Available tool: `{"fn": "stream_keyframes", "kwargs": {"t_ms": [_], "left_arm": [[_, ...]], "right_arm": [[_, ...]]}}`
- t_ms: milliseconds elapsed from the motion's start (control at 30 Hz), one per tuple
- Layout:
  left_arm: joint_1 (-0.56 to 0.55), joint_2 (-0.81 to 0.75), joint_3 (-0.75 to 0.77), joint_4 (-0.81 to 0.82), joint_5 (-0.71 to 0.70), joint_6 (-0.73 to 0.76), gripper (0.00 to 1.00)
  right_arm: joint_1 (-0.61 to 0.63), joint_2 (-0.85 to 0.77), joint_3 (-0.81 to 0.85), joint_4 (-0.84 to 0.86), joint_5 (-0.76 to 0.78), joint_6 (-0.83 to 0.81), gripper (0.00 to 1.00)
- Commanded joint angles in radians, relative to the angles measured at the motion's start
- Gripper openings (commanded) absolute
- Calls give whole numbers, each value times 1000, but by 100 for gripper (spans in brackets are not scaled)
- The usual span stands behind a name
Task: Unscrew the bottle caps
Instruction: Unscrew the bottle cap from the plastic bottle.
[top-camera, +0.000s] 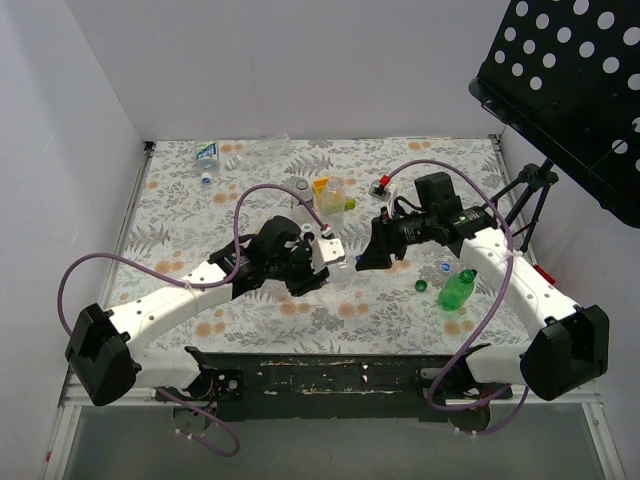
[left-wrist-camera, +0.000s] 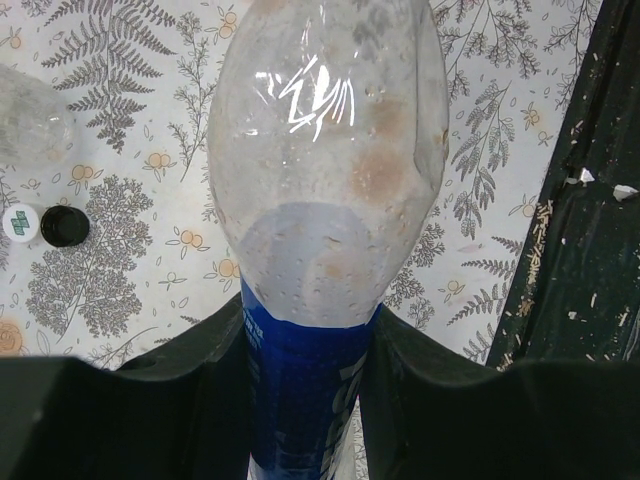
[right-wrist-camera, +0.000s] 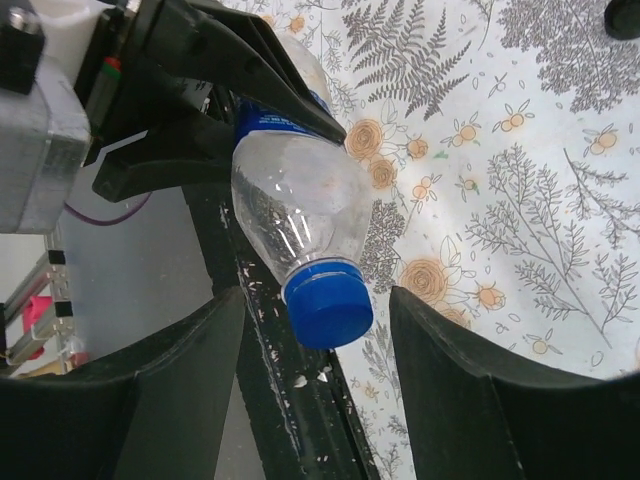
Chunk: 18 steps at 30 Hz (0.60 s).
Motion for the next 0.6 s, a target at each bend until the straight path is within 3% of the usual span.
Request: {"fn": "stream_keyframes", "kwargs": {"t_ms": [0,300,567], "left_arm": [[-6,-43,-8,38,-17,-1,9],[-7,-41,-9,38,-17,1,9],[-7,-49,-9,41,-12,5,9]], "right_arm": [[-12,-32,-17,45,-34,63,65],[-29,-39,-20,58,-86,61,52],[-30,-38,-22,49,-149,-15,23]]}}
